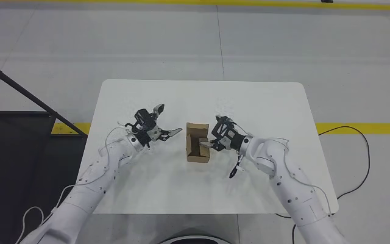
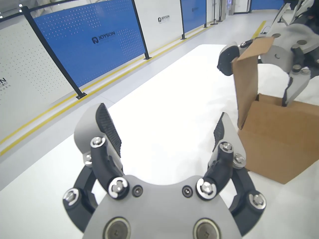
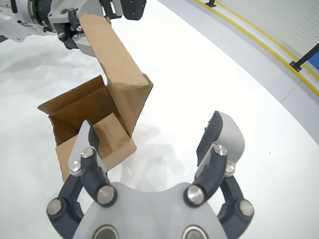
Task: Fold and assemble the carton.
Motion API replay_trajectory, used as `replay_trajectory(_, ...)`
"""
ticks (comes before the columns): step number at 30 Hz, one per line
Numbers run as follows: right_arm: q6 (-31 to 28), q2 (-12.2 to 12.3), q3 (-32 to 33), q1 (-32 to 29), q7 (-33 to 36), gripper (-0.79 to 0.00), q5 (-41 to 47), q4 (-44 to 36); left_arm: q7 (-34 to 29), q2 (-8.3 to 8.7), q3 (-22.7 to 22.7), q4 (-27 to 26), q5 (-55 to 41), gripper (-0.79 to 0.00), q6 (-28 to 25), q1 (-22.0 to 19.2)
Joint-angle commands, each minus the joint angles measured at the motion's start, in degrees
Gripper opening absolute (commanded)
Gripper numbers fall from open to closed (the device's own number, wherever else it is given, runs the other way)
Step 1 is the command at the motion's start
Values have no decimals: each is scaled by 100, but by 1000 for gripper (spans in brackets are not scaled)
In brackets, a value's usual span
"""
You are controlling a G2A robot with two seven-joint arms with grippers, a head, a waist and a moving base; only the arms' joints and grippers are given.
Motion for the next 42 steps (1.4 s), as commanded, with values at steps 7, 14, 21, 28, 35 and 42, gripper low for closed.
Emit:
replay_trajectory(7, 21, 30, 77, -99, 196, 0, 37, -122, -36, 140, -250, -748, 409, 0, -401, 326)
replay_trajectory(14, -34, 13, 5, -30, 319, 0, 145, -54, -403, 155, -162, -1022, 647, 0, -784, 347)
replay_trajectory(21, -80, -4, -62, 56, 386, 0, 193, 40, -666, 120, -25, -988, 803, 0, -850, 218)
replay_trajectory(28, -92, -9, -87, 96, 392, 0, 222, 70, -1007, 80, 107, -953, 925, 0, -855, 114)
replay_trajectory(35, -165, 5, -88, 112, 399, 0, 139, 35, -1181, 49, 182, -1000, 924, 0, -951, 28)
replay_trajectory(42, -22, 15, -76, 105, 485, 0, 6, -64, -1536, 26, 239, -1087, 935, 0, -1143, -105)
